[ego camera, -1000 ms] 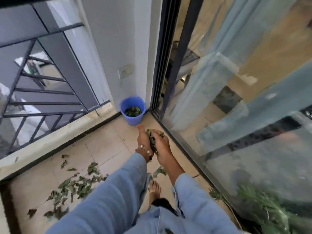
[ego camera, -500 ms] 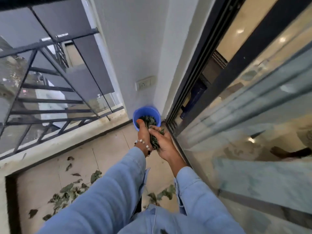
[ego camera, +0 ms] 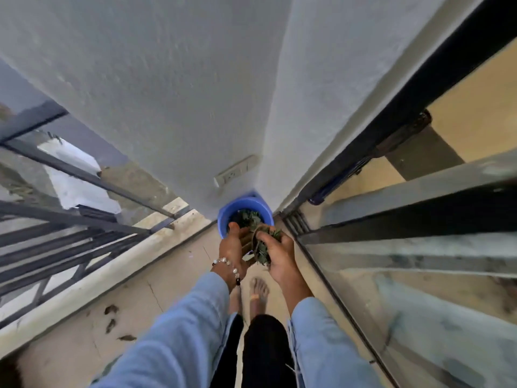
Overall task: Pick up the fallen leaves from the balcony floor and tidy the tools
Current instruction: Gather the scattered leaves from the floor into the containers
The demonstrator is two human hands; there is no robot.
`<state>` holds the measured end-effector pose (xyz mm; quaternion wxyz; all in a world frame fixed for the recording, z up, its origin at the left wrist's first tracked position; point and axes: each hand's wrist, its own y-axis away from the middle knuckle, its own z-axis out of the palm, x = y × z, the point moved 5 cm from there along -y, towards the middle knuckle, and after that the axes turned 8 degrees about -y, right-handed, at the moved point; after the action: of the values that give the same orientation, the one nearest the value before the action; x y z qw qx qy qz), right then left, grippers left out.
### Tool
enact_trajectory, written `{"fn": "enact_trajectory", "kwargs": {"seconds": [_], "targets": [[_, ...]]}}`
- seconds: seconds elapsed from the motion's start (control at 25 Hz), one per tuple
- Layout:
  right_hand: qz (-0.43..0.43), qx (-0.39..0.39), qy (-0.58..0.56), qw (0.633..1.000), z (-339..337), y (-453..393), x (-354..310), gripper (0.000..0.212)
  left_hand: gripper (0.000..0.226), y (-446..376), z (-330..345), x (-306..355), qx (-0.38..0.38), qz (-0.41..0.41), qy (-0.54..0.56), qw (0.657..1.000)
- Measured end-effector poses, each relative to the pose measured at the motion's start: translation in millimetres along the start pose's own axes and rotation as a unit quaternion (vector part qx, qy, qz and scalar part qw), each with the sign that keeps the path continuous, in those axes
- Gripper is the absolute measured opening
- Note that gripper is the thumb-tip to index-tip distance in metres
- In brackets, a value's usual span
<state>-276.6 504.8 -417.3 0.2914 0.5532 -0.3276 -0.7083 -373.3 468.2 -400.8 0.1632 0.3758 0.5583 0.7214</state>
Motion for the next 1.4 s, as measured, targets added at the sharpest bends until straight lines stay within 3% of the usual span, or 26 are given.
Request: {"fn": "enact_trajectory", "kwargs": {"seconds": [0.16,0.28,0.4,0.48,0.56,0.68,0.88,1.0,1.16,1.24,1.32,1.4], "targets": [[0.017,0.042,-0.003,0.999,1.8,-97.1,42.4,0.016,0.033,-88.8,-1.4,-7.7,0.022,-0.013,0.019,0.999],[0.031,0.046,0.004,0.998,3.7,-172.6,80.9,0.026,0.044,-163.7,2.5,-20.4,0.001,-0.017,0.059,0.998],[0.100,0.033,-0.018,0.994,2.0,-221.9,108.1,0.034,0.048,-222.5,-4.4,-29.0,-0.001,-0.015,0.042,0.999],[0.137,0.067,-0.021,0.988,-10.4,-244.8,127.5,0.043,0.053,-254.7,-25.1,-35.5,0.060,-0.001,-0.019,0.998],[0.155,0.104,-0.015,0.982,-24.2,-245.2,142.5,0.044,0.043,-272.8,-50.7,-44.6,0.122,0.012,-0.068,0.990],[0.146,0.125,0.014,0.981,-39.6,-222.8,144.8,0.021,0.028,-265.0,-69.0,-52.6,0.132,-0.010,-0.142,0.981],[0.076,0.103,0.105,0.986,-43.4,-135.5,85.0,0.026,0.015,-162.8,-49.0,-34.2,0.078,0.033,-0.217,0.972],[0.014,0.083,0.168,0.982,-47.6,-75.3,39.6,0.025,0.018,-92.0,-26.3,-17.5,0.062,0.100,-0.317,0.941],[-0.032,0.108,0.183,0.977,-80.3,11.1,-0.9,0.009,0.027,-19.3,1.9,-18.0,0.005,0.157,-0.499,0.852],[-0.038,0.140,0.147,0.978,-108.4,47.8,-7.8,0.010,0.025,6.3,16.8,-25.1,-0.033,0.181,-0.592,0.784],[-0.059,0.178,0.143,0.972,-134.5,76.9,-8.2,0.012,0.024,26.5,33.1,-29.5,-0.067,0.229,-0.695,0.678],[-0.079,0.241,0.211,0.944,-167.5,108.5,5.3,0.011,0.026,49.4,53.9,-42.8,-0.120,0.278,-0.803,0.514]]}}
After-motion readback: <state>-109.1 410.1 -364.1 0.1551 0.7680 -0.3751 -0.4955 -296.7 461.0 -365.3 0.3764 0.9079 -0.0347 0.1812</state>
